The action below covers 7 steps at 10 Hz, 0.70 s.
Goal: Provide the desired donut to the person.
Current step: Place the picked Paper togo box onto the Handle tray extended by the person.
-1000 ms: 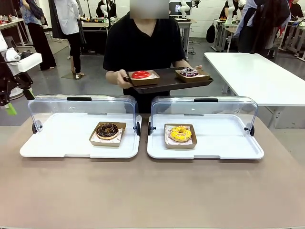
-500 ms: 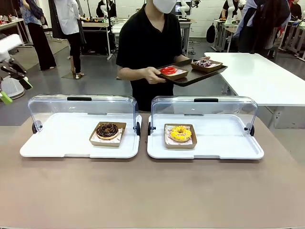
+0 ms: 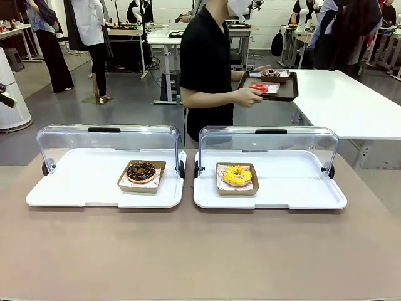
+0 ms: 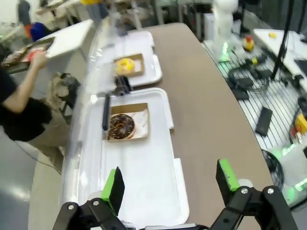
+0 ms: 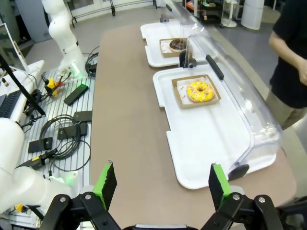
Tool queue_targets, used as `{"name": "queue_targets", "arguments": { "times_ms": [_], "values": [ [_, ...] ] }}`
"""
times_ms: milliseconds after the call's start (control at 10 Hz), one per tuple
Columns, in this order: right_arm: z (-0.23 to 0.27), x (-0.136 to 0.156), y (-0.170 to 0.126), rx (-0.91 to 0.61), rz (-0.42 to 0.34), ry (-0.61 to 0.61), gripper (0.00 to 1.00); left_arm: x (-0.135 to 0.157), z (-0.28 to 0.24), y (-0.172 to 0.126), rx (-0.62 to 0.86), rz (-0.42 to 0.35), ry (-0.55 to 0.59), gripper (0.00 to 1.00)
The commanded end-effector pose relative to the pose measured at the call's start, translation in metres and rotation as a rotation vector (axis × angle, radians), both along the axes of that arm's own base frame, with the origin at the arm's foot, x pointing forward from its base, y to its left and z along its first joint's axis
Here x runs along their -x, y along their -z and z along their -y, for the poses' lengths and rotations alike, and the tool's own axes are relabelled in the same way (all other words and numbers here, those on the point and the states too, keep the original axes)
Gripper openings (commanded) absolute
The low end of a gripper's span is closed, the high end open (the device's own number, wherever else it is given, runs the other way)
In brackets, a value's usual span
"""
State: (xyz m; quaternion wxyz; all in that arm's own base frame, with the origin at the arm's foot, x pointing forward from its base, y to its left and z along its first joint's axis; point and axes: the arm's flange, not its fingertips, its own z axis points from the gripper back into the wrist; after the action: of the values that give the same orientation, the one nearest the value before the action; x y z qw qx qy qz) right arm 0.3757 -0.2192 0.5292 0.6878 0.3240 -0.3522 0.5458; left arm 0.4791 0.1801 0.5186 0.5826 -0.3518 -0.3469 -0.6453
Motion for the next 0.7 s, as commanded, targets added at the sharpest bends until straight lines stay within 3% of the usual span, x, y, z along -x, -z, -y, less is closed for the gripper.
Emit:
{"name": "queue_targets", "arguments": {
  "times_ms": [0,300,600],
  "values": [
    [0.001,0.001,0.001,0.0,0.006,-0.013,1.0,0.003,-0.014,-0.001,0.069,0.01,-0.088,1.0],
    [0.001,0.001,0.001,0.0,0.006,-0.013,1.0,0.03,-0.036,0.013,0.079,-0.011,-0.108,1.0],
    [0.001,0.001,0.001,0.0,0.006,-0.013,1.0,0.035,-0.047,0.015,0.09,-0.014,-0.119,1.0]
  ]
}}
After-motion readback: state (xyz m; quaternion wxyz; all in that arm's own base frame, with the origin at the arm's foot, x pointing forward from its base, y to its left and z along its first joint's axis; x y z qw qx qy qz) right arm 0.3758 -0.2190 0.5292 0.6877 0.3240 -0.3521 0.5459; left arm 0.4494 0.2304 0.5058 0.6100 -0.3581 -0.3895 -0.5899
